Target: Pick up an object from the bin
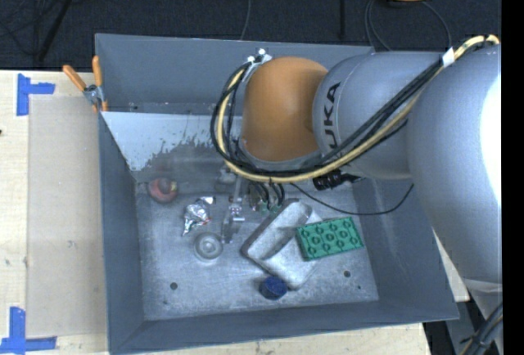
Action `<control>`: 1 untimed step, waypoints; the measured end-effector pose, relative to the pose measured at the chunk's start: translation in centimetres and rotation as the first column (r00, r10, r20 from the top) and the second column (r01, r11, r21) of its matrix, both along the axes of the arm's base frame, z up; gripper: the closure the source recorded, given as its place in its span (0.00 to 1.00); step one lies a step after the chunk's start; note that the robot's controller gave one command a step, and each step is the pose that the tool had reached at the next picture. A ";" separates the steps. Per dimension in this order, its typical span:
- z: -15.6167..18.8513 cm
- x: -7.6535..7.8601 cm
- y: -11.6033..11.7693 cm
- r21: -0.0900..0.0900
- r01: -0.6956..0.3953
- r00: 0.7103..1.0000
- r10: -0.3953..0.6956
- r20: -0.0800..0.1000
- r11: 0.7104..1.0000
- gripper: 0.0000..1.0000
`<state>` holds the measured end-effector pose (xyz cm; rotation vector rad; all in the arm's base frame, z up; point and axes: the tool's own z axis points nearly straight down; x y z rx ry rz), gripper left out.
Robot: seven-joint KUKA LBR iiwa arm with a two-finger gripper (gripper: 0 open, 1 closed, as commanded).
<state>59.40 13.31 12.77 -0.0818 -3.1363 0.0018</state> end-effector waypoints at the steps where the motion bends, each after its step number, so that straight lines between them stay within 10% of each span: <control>1: -4.7 2.0 2.5 -0.001 0.093 0.996 -0.093 -0.004 0.996 0.00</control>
Offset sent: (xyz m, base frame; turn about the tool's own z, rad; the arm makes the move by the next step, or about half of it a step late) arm 0.0200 0.0246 -0.0482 0.0951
